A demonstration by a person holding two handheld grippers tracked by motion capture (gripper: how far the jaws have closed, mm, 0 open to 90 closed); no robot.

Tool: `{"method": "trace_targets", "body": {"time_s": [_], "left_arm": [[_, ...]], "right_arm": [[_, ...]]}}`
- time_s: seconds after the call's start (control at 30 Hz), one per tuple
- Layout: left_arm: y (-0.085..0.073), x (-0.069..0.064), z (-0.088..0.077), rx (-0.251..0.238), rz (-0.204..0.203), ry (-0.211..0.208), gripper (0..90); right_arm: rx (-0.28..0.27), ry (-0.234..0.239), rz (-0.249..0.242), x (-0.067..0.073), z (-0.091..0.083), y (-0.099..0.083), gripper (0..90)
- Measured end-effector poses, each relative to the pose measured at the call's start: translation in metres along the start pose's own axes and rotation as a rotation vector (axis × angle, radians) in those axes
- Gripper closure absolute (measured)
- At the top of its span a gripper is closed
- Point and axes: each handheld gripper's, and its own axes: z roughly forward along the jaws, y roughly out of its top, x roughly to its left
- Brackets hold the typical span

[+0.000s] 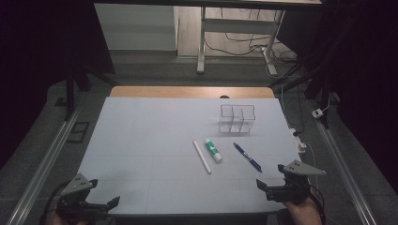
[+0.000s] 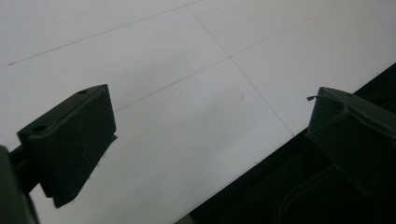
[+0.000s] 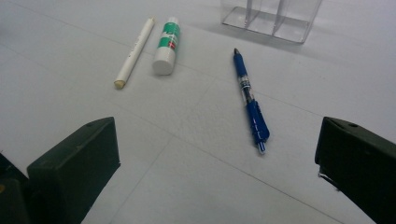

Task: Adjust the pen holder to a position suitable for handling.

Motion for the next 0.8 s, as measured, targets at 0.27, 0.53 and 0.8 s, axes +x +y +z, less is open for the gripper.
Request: {"method": "trace_targets", "body": {"time_s": [0.27, 0.53, 0.8], "left_arm": [[0.000, -0.001, 0.000, 0.000, 0.005, 0.001, 0.3], [-0.001, 0.000, 0.000, -0.003, 0.004, -0.002, 0.2], [-0.001, 0.000, 0.000, -0.004, -0.002, -0.008, 0.2]], "right_arm": [[0.024, 0.008, 0.001, -0.001, 0.002, 0.001, 0.0], [0.004, 0.028, -0.022, 0.002, 0.007, 0.008, 0.0], [0.044, 0.059, -0.016, 0.003, 0.018, 0.017, 0.0]]}}
